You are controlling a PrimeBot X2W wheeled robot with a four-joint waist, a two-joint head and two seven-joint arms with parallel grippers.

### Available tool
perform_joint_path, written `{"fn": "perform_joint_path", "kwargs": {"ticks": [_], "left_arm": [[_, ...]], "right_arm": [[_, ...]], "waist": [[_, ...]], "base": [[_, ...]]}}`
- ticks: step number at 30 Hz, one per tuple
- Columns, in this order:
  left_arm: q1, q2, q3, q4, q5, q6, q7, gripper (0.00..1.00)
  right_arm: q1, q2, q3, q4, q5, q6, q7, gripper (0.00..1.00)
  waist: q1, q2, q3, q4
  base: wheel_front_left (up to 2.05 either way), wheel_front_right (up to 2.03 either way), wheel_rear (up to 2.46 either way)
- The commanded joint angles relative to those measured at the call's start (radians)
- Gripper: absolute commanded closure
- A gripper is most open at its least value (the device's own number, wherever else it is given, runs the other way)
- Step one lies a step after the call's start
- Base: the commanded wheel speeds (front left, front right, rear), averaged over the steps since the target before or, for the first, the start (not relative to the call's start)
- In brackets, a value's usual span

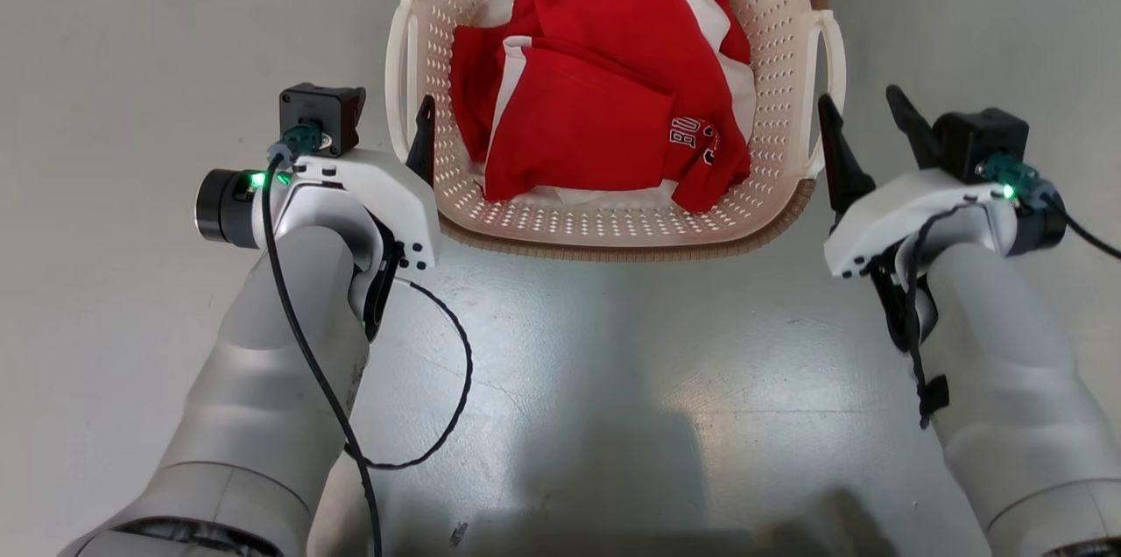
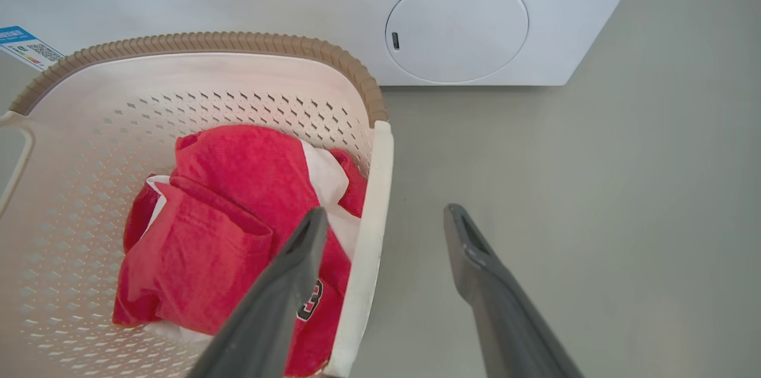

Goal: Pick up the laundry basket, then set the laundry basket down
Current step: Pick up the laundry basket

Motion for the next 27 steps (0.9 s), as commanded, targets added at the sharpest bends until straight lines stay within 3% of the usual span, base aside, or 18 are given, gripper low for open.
{"fn": "perform_joint_path", "kwargs": {"ticks": [1, 27], "left_arm": [[0.001, 0.024, 0.012, -0.007, -0.003, 0.008, -0.006, 0.0], [-0.209, 0.029, -0.064, 0.153, 0.024, 0.016, -0.003, 0.0]], "right_arm": [[0.007, 0.012, 0.022, -0.011, 0.006, 0.006, -0.014, 0.0], [-0.136, 0.04, 0.076, 0.107, 0.039, 0.006, -0.014, 0.0]], "waist": [[0.0, 0.0, 0.007, -0.001], [0.0, 0.0, 0.123, 0.001]], "base": [[0.0, 0.0, 0.0], [0.0, 0.0, 0.0]]}}
